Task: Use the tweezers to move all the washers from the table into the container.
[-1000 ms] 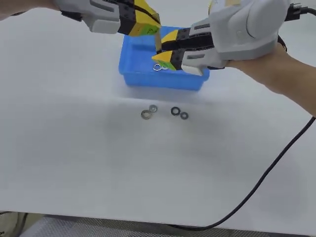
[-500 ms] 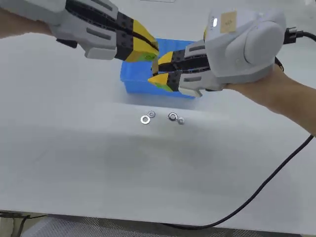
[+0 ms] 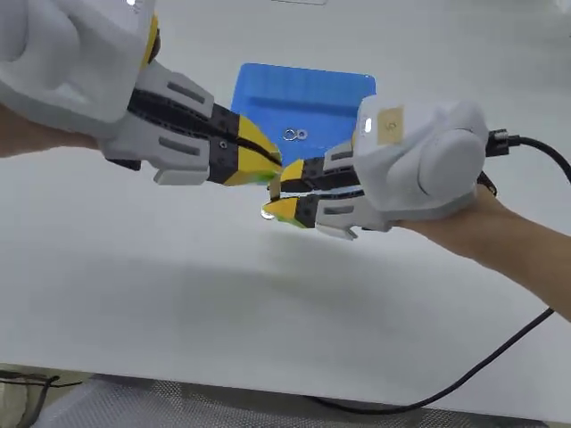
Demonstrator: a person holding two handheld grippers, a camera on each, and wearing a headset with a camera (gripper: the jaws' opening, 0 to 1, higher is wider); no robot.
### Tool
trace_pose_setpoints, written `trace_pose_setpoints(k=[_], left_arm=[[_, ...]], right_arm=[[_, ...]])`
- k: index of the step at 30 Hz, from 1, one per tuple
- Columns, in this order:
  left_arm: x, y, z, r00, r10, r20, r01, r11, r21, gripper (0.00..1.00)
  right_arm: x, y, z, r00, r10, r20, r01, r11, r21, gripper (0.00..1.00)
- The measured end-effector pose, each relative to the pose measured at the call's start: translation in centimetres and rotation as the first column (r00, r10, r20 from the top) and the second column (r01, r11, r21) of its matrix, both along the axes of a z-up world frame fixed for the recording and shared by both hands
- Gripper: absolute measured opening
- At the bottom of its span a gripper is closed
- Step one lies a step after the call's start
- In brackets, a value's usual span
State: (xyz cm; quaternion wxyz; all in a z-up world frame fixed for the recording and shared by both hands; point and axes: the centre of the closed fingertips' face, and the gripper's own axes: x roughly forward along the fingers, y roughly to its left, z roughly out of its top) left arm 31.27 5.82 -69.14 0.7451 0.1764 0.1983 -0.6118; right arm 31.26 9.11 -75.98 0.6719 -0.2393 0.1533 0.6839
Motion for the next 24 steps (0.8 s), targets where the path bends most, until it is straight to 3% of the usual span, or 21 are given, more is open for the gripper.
trace_pose_setpoints(k=[4, 9, 24], left_arm=[[-0.1, 0.5, -0.9, 1.000, 0.014, -0.010, -0.014, 1.000, 0.001, 0.05], [0.0, 1.0, -1.6, 1.000, 0.020, 0.005, -0.020, 1.000, 0.012, 0.05], [0.7, 1.2, -1.9, 0.999, 0.030, 0.022, -0.030, 1.000, 0.003, 0.05]], right_arm=[[-0.3, 0.1, -0.9, 1.000, 0.010, -0.017, -0.010, 1.000, -0.007, 0.13], [0.1, 0.6, -1.6, 1.000, 0.003, -0.011, -0.003, 1.000, -0.018, 0.13], [1.1, 0.6, -2.1, 1.000, -0.019, -0.009, 0.019, 0.999, -0.028, 0.13]])
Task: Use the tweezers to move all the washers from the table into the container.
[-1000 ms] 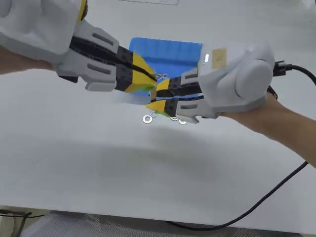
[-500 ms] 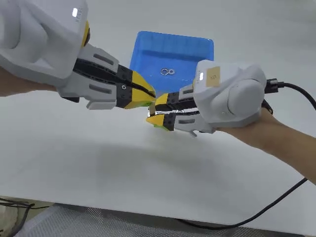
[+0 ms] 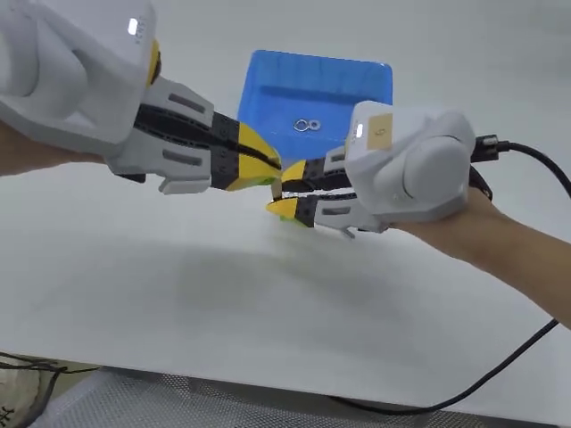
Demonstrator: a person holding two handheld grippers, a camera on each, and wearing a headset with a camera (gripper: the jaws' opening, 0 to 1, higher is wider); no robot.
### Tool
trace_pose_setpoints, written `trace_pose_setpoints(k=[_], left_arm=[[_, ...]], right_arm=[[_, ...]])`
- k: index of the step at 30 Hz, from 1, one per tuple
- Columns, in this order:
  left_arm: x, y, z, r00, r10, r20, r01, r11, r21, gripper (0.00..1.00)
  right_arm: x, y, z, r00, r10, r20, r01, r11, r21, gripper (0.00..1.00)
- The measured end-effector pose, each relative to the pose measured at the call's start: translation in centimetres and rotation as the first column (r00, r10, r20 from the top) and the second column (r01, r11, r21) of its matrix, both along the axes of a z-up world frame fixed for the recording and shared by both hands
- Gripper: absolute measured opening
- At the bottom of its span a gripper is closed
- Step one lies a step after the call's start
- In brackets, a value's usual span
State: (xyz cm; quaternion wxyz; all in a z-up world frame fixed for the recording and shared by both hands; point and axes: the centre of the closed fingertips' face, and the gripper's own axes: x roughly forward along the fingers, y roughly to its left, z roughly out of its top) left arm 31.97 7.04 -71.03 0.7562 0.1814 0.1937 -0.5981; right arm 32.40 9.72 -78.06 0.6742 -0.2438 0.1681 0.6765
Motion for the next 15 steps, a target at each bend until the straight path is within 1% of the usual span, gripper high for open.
trace_pose_setpoints(k=[4, 10, 13, 15], left_arm=[[0.00, -0.08, -0.18, 1.000, -0.001, -0.010, 0.001, 1.000, 0.000, 0.05], [0.07, -0.11, -0.44, 1.000, 0.002, -0.014, -0.002, 1.000, -0.001, 0.05], [0.11, -0.17, -0.34, 1.000, 0.007, -0.023, -0.007, 1.000, -0.007, 0.05], [0.08, -0.19, -0.32, 0.999, 0.010, -0.037, -0.011, 1.000, -0.010, 0.05]], right_arm=[[-0.08, 0.01, -0.28, 1.000, -0.006, -0.011, 0.006, 1.000, -0.002, 0.13], [-0.03, 0.01, -0.58, 1.000, -0.010, -0.021, 0.010, 1.000, -0.005, 0.13], [-0.06, 0.04, -0.55, 0.999, -0.012, -0.032, 0.012, 1.000, -0.002, 0.13], [-0.11, 0.06, -0.57, 0.999, -0.012, -0.039, 0.012, 1.000, -0.003, 0.13]])
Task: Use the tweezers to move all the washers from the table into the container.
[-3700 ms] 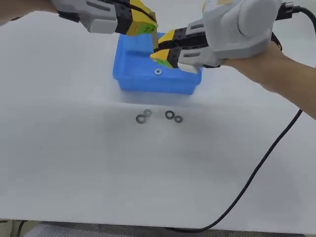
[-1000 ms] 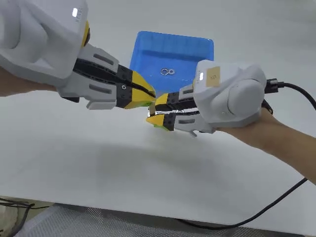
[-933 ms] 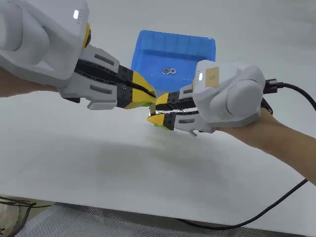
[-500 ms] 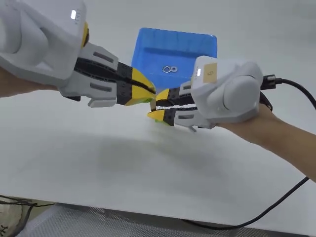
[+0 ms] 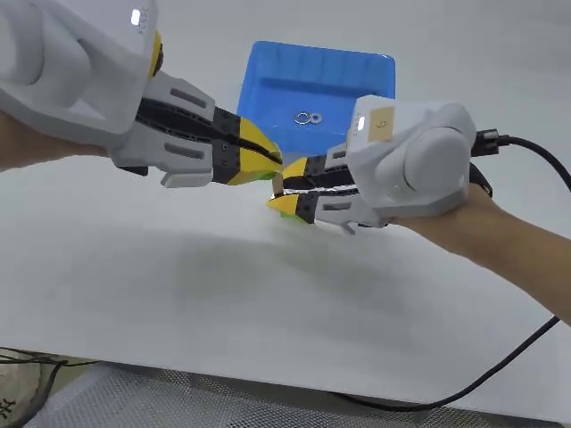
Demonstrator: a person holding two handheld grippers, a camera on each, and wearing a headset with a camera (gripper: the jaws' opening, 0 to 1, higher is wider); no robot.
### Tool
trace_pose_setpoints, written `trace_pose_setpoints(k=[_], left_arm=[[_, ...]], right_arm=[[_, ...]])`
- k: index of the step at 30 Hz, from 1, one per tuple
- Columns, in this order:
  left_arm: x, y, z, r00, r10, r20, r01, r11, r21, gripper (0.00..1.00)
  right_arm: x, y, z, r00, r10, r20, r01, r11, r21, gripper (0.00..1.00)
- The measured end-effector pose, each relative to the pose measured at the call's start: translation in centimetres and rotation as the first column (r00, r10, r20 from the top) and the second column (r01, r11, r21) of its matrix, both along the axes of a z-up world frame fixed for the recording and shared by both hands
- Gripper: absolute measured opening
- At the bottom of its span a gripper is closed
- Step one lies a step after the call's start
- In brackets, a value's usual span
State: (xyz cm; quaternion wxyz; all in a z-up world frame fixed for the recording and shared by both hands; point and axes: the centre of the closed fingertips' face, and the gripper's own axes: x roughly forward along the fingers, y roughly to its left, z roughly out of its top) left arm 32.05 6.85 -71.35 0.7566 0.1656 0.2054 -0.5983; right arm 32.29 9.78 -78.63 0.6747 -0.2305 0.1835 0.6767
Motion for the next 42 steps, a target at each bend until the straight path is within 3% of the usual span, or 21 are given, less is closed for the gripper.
trace_pose_setpoints(k=[7, 16, 26, 36, 42], left_arm=[[0.1, -0.2, 0.1, 1.000, 0.005, -0.020, -0.006, 1.000, -0.006, 0.05], [0.1, -0.1, 0.0, 1.000, 0.002, -0.025, -0.001, 1.000, 0.020, 0.05], [-0.2, -0.3, 1.5, 1.000, -0.004, -0.019, 0.004, 1.000, 0.022, 0.05], [0.7, -0.5, 4.0, 1.000, -0.018, 0.017, 0.018, 1.000, 0.017, 0.05], [1.9, -0.9, 6.0, 0.997, -0.037, 0.069, 0.036, 0.999, 0.014, 0.05]], right_arm=[[-0.1, 0.0, 0.0, 1.000, -0.002, -0.004, 0.002, 1.000, -0.005, 0.11], [-0.2, -0.2, 0.1, 1.000, 0.003, 0.005, -0.003, 1.000, -0.022, 0.10], [-0.6, -0.5, 1.7, 1.000, 0.006, 0.018, -0.006, 1.000, -0.003, 0.10], [0.5, -0.9, 4.4, 0.999, -0.013, 0.040, 0.011, 0.999, 0.039, 0.10], [1.9, -1.3, 6.5, 0.996, -0.030, 0.082, 0.024, 0.998, 0.064, 0.10]])
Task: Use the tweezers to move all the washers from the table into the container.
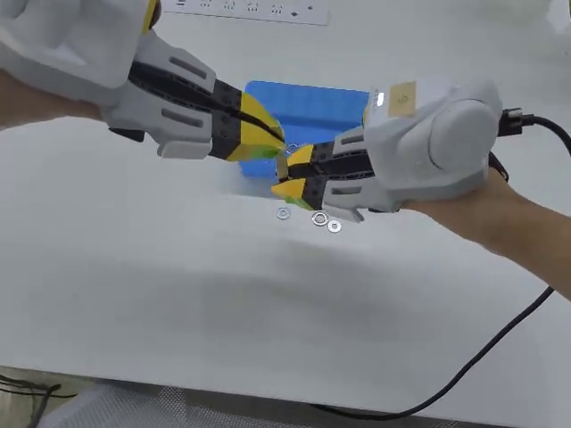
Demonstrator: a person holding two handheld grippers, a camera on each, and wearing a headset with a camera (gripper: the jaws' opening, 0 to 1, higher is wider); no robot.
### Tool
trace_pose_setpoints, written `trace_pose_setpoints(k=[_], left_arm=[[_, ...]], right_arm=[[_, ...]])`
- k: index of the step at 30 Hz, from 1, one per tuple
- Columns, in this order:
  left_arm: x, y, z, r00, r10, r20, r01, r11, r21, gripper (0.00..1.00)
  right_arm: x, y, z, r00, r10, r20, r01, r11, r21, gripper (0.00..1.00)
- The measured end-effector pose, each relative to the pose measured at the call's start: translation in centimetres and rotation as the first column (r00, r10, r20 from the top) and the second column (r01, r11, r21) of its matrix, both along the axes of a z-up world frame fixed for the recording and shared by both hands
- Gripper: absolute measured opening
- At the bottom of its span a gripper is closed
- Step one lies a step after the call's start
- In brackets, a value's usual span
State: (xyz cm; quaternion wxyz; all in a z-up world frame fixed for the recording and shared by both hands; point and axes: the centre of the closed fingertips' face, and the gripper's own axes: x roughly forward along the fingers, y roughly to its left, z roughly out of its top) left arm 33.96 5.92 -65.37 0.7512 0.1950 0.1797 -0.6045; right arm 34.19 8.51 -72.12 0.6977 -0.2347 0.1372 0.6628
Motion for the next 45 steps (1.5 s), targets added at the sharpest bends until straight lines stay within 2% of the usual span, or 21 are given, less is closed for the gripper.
trace_pose_setpoints(k=[5, 11, 16, 20, 25, 26, 35, 45], left_arm=[[1.2, -0.4, 1.3, 0.999, -0.016, 0.032, 0.016, 1.000, 0.000, 0.05], [2.7, -0.9, 2.1, 0.997, -0.036, 0.065, 0.035, 0.999, 0.010, 0.05], [4.2, -1.3, 2.1, 0.995, -0.045, 0.085, 0.045, 0.999, 0.007, 0.05], [5.5, -1.9, 1.6, 0.993, -0.064, 0.099, 0.065, 0.998, 0.002, 0.05], [7.0, -2.6, 0.2, 0.993, -0.077, 0.092, 0.077, 0.997, 0.009, 0.05], [7.3, -2.8, -0.2, 0.993, -0.080, 0.089, 0.079, 0.997, 0.010, 0.05], [9.1, -3.3, -3.2, 0.996, -0.081, 0.043, 0.081, 0.997, 0.016, 0.05], [9.7, -3.1, -4.8, 0.998, -0.070, 0.002, 0.070, 0.997, 0.018, 0.05]], right_arm=[[1.5, -0.1, 1.3, 0.999, -0.011, 0.035, 0.011, 1.000, 0.014, 0.10], [3.4, -0.3, 2.1, 0.998, -0.041, 0.057, 0.039, 0.999, 0.031, 0.10], [5.3, -0.8, 2.1, 0.995, -0.066, 0.080, 0.064, 0.998, 0.026, 0.10], [6.6, -1.4, 1.6, 0.993, -0.085, 0.085, 0.084, 0.996, 0.017, 0.10], [8.2, -2.1, 0.1, 0.991, -0.112, 0.067, 0.112, 0.994, 0.008, 0.10], [8.8, -2.3, -0.6, 0.992, -0.117, 0.054, 0.117, 0.993, 0.008, 0.10], [10.5, -2.8, -3.9, 0.990, -0.139, 0.006, 0.139, 0.990, -0.025, 0.10], [11.0, -2.6, -5.7, 0.990, -0.135, -0.029, 0.133, 0.990, -0.045, 0.10]])
